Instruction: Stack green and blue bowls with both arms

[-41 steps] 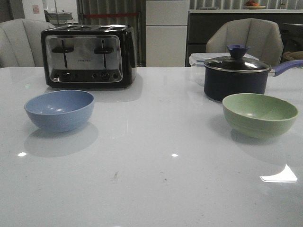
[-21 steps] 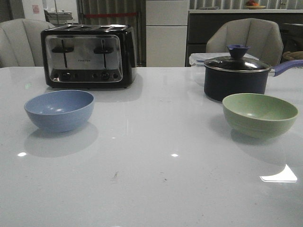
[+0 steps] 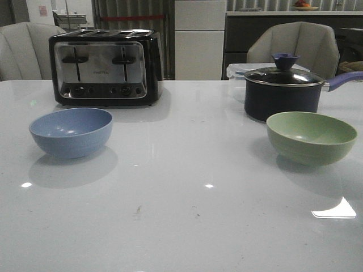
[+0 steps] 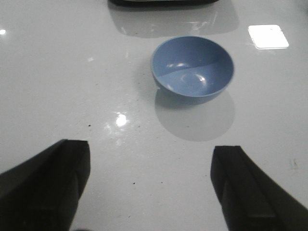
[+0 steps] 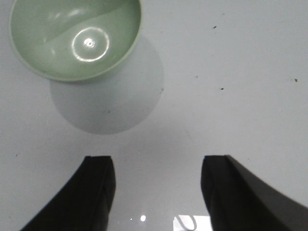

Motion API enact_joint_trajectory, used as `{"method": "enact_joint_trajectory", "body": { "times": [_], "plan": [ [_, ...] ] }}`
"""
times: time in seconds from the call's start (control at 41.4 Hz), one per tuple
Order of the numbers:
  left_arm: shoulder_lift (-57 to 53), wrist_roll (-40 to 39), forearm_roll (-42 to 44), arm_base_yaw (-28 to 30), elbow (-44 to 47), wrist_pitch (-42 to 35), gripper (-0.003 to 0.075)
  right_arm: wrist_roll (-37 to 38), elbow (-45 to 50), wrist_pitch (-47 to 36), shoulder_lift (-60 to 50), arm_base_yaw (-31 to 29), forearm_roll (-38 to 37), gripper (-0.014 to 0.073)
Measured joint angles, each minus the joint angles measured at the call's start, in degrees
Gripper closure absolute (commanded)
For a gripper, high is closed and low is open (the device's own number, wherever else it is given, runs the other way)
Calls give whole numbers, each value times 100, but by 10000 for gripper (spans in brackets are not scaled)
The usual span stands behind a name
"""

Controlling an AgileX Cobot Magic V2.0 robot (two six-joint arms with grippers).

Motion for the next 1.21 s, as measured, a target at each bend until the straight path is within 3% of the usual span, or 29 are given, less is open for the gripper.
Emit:
{"method": "enact_joint_trajectory", "body": {
  "times": [0.169,0.387,0.774,1.209],
  "plan": [
    [0,31,164,-458,0,-14,207,-179,-800,158,1024,-178,335,88],
    [14,31,200,-520,0,-14,213,-851,-1890,471,2396,-178,1056,88],
    [28,31,210,-520,0,-14,213,-928,-3054,598,4149,-178,1112,94],
    [28,31,210,-520,0,-14,213,-928,-3497,745,4685,-178,1151,433]
  ]
}}
